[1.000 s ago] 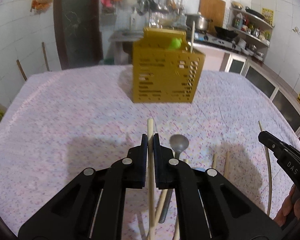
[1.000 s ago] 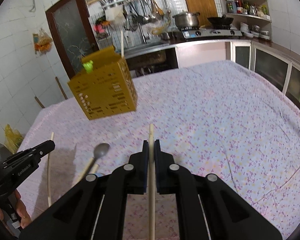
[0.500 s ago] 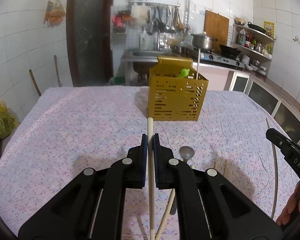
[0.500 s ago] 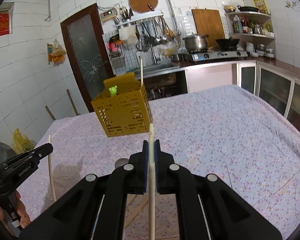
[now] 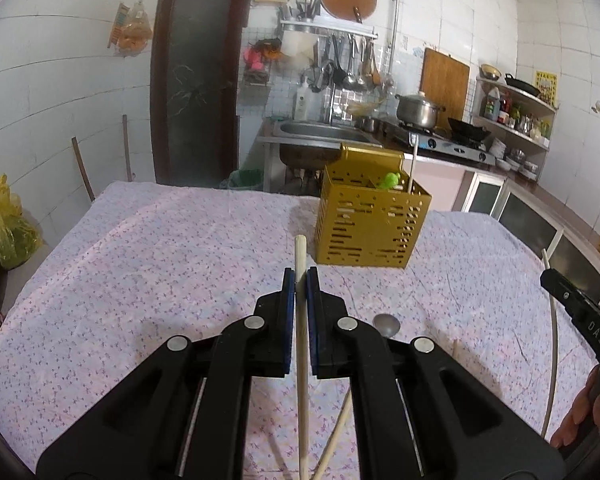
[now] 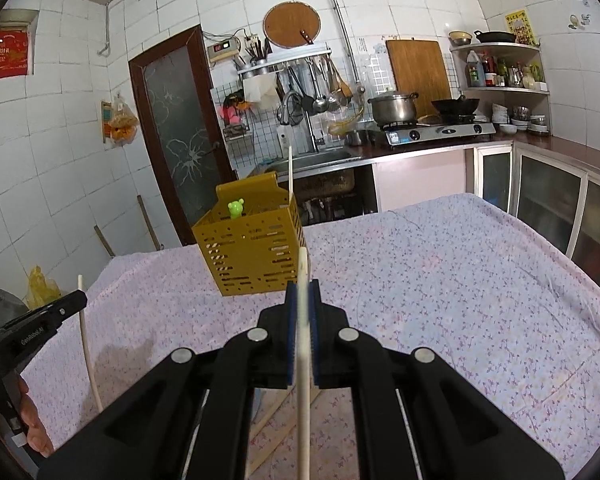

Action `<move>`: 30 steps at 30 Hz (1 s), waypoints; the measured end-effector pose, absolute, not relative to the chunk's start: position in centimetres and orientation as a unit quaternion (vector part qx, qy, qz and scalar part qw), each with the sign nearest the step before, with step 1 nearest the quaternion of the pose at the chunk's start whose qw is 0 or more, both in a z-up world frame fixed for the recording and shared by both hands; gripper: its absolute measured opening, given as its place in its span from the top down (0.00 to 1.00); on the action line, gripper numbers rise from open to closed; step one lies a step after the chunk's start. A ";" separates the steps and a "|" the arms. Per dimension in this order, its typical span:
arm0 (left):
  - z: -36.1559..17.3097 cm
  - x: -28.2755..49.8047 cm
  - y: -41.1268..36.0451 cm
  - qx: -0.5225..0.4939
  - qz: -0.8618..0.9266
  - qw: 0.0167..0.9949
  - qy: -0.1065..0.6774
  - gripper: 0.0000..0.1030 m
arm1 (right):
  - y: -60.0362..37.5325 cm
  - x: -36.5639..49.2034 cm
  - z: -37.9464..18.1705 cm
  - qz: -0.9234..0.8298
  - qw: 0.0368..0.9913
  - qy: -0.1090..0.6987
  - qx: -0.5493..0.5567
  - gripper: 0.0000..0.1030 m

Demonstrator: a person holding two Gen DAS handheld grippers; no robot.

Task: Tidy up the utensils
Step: 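Lift both chopsticks and carry them over the yellow holder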

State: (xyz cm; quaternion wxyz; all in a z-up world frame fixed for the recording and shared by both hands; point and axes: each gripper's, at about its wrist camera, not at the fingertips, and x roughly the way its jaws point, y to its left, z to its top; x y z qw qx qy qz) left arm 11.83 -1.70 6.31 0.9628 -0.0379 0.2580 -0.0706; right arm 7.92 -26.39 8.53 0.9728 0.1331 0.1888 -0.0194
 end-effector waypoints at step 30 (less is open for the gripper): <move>9.2 12.8 -1.7 -0.032 -0.073 0.975 0.208 0.96 | -27.0 9.8 10.8 -0.013 0.985 0.116 0.127 0.94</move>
